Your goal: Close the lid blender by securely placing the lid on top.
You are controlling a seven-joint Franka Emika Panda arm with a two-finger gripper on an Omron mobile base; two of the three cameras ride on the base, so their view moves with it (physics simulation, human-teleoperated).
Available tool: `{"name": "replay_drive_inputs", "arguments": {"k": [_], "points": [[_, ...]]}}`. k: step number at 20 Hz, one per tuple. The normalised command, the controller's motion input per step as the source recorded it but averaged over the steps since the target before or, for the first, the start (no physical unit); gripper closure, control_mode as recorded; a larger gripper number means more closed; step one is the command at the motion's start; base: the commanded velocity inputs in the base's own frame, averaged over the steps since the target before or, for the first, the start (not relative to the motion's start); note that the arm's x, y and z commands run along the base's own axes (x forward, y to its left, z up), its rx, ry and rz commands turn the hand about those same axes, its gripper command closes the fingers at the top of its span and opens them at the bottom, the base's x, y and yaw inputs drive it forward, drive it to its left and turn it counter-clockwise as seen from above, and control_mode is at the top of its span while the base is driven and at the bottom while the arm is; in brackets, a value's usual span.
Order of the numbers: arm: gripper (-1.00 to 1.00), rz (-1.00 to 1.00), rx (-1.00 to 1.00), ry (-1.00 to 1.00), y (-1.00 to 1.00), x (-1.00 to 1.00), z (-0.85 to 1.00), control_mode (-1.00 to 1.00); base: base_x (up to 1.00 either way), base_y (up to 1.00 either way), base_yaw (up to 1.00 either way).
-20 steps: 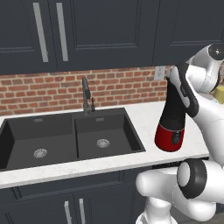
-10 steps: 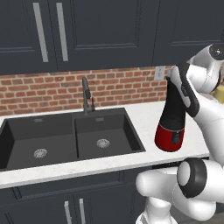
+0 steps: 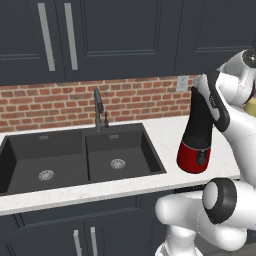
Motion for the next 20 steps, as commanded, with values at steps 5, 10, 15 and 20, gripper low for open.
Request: {"name": "replay_drive_inputs", "arguments": {"k": [5, 10, 15, 20], "points": [[-1.0, 0.0, 0.0, -0.02, 0.0, -0.17, 0.0, -1.0, 0.0, 0.0, 0.0], [-1.0, 0.0, 0.0, -0.03, 0.0, -0.26, 0.0, -1.0, 0.0, 0.0, 0.0], [-1.0, 0.0, 0.0, -0.04, 0.0, -0.33, 0.01, -1.0, 0.0, 0.0, 0.0], [-1.0, 0.0, 0.0, -0.04, 0.0, -0.35, 0.11, -1.0, 0.0, 0.0, 0.0]]}}
